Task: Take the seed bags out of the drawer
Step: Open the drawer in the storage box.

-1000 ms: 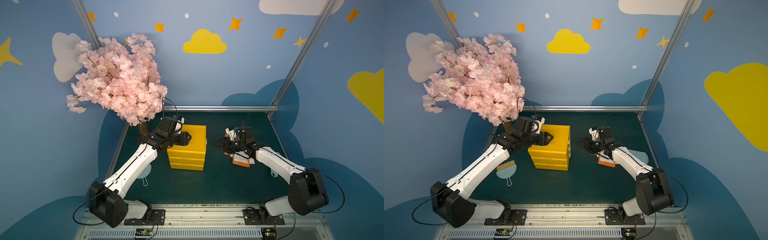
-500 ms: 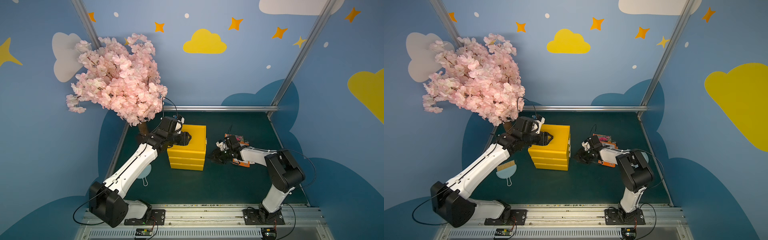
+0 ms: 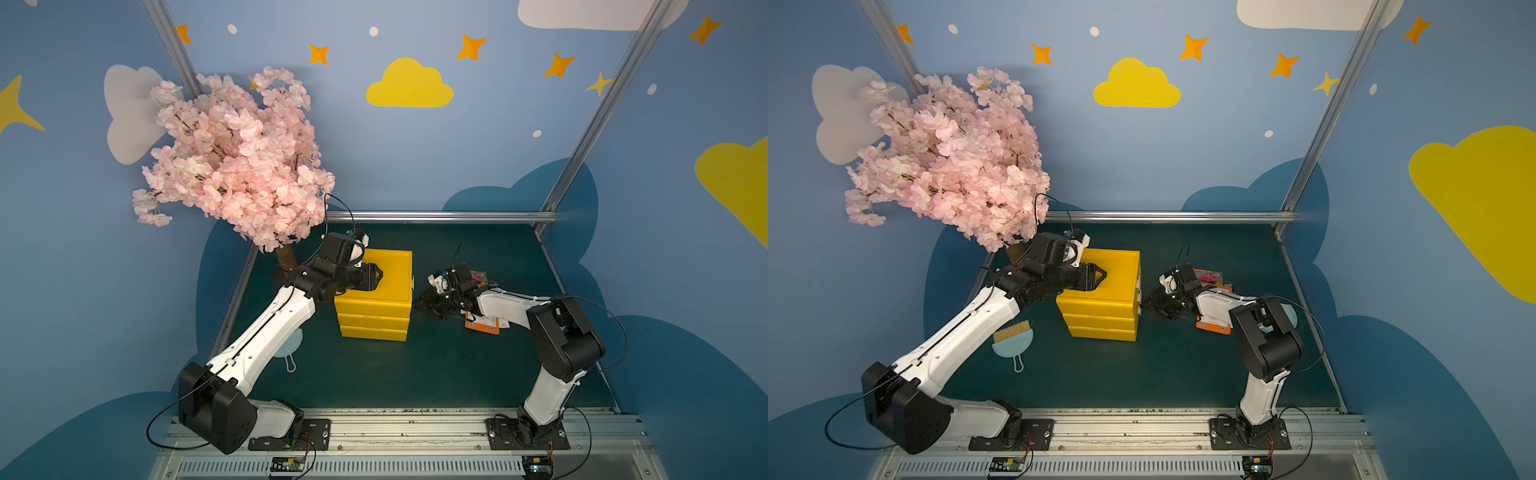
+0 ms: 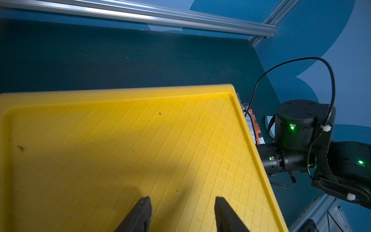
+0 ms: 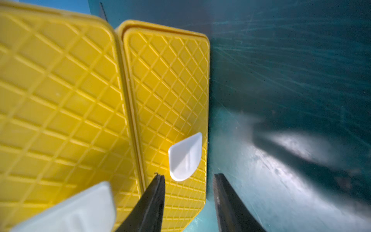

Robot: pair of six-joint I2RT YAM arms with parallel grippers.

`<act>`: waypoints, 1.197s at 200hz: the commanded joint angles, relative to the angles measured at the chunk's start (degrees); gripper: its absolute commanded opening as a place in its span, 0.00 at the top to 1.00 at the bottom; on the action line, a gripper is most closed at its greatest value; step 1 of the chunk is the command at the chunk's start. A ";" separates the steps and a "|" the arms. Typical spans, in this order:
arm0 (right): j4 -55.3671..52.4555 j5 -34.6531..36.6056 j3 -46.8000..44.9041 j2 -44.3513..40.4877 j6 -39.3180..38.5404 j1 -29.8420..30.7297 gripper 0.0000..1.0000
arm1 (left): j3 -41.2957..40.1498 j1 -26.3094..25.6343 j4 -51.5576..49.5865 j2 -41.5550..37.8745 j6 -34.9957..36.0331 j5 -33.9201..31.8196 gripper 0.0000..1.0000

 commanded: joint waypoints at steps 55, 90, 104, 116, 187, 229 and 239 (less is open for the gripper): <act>-4.23 1.90 5.64 3.83 -1.72 1.48 0.58 | -5.22 0.36 -12.62 5.44 -1.21 -0.24 0.44; -6.44 3.66 7.27 5.52 -3.02 2.27 0.63 | -5.54 0.38 -12.53 5.24 -1.23 -0.15 0.44; -7.33 4.57 7.61 5.77 -3.39 2.53 0.66 | -5.54 0.38 -12.57 5.10 -1.23 -0.15 0.44; -8.19 5.55 7.83 5.71 -3.76 2.65 0.71 | -5.63 0.36 -12.47 5.02 -1.10 -0.15 0.44; -16.43 10.22 10.11 2.51 -7.13 2.72 1.00 | -6.46 0.44 -11.74 4.85 -1.35 -0.08 0.44; -21.88 12.61 11.48 0.20 -9.41 1.75 1.00 | -6.93 0.40 -11.38 4.56 -1.52 0.11 0.44; -22.77 12.87 11.53 -0.43 -9.84 1.26 1.00 | -7.01 0.44 -11.30 4.41 -1.48 0.11 0.44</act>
